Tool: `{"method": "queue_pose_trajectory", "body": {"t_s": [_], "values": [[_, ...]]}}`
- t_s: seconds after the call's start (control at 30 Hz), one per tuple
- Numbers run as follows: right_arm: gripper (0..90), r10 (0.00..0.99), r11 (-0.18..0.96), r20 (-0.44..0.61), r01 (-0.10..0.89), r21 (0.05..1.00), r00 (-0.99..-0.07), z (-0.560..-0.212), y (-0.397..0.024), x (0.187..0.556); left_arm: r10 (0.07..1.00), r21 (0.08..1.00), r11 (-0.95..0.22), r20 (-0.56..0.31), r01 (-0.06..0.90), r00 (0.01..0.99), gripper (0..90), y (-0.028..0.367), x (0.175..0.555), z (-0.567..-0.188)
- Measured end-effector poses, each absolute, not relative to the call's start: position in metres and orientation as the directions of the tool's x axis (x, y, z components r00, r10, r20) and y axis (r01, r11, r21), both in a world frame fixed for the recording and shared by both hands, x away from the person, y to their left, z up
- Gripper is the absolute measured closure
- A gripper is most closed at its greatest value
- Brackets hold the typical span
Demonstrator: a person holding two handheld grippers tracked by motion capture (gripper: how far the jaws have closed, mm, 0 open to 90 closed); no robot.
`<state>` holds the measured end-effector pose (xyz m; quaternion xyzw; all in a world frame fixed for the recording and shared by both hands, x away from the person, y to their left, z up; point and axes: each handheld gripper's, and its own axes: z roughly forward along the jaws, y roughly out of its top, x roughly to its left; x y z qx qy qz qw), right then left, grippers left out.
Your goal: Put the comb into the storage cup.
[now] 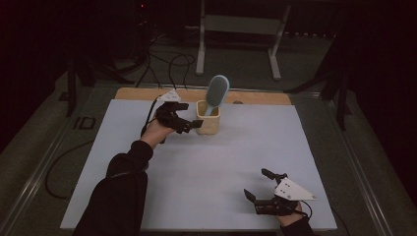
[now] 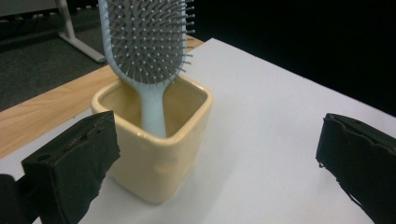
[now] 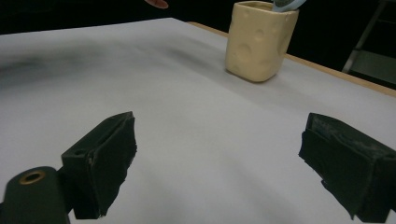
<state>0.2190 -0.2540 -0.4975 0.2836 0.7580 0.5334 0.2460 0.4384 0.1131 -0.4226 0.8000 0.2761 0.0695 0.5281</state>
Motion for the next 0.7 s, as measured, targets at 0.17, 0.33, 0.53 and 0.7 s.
{"method": "queue_pose_trajectory", "body": {"t_s": [0.17,0.33,0.53,0.7], "values": [[10.1,0.693,0.277,-0.076,0.168,0.946,-0.717,-0.498,-0.253,0.220,0.521,0.886,-0.288,-0.175,0.364,0.836,0.0,0.126,0.431,-0.422],[10.1,0.689,0.281,-0.076,0.168,0.945,-0.721,-0.498,-0.252,0.220,0.528,0.878,-0.295,-0.179,0.378,0.830,0.0,0.139,0.425,-0.424],[10.0,0.689,0.285,-0.080,0.169,0.944,-0.720,-0.498,-0.251,0.220,0.540,0.877,-0.297,-0.173,0.379,0.823,0.0,0.153,0.418,-0.427],[10.1,0.687,0.286,-0.081,0.166,0.944,-0.722,-0.498,-0.251,0.220,0.544,0.865,-0.319,-0.169,0.388,0.822,0.0,0.161,0.412,-0.430]]}}
